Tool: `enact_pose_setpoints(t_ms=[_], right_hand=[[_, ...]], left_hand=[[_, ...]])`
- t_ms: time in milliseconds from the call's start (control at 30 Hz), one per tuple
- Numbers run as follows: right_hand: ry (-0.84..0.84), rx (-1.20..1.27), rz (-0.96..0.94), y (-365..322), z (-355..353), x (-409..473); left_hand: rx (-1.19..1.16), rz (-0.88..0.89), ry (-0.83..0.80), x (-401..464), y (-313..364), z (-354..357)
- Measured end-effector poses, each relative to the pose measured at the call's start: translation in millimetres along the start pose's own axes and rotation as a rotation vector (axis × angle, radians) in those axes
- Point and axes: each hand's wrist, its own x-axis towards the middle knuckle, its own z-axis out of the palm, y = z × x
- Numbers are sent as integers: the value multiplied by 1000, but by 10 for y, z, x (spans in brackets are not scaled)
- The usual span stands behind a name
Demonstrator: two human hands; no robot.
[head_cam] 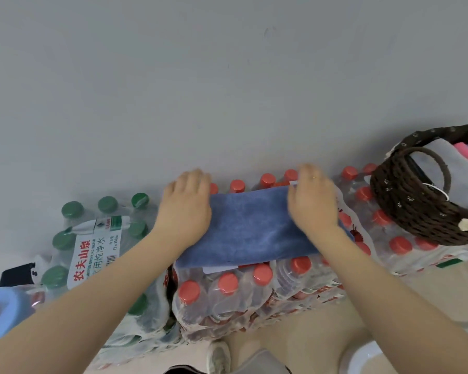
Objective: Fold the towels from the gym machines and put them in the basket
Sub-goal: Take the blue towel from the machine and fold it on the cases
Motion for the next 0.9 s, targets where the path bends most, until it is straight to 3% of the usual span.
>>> enact_pose_setpoints(t_ms=[33,100,167,433,567,733,833,900], right_hand=[[-35,85,-181,-129,44,-52],[-231,191,-454,-369,128,-160],[-430,116,-509,-410,167,-217],[-467,18,-178,396,149,-83],[-513,107,-16,769,124,-45],[-401,185,97,832,12,-143],[-331,147,99,888,-75,-169],[-402,230,130,911,-103,-132]], left_hand=[[-80,100,-28,-15,110,17],[-249,126,-231,-49,346,46],[-219,60,-412,-132,429,150],[-166,-21,-451,-206,375,162],[-122,-72,-496,-208,427,135],[-25,-196,-466,-136,680,77],[-103,-76,-437,-28,1031,71],[-158,50,-445,70,1307,86]])
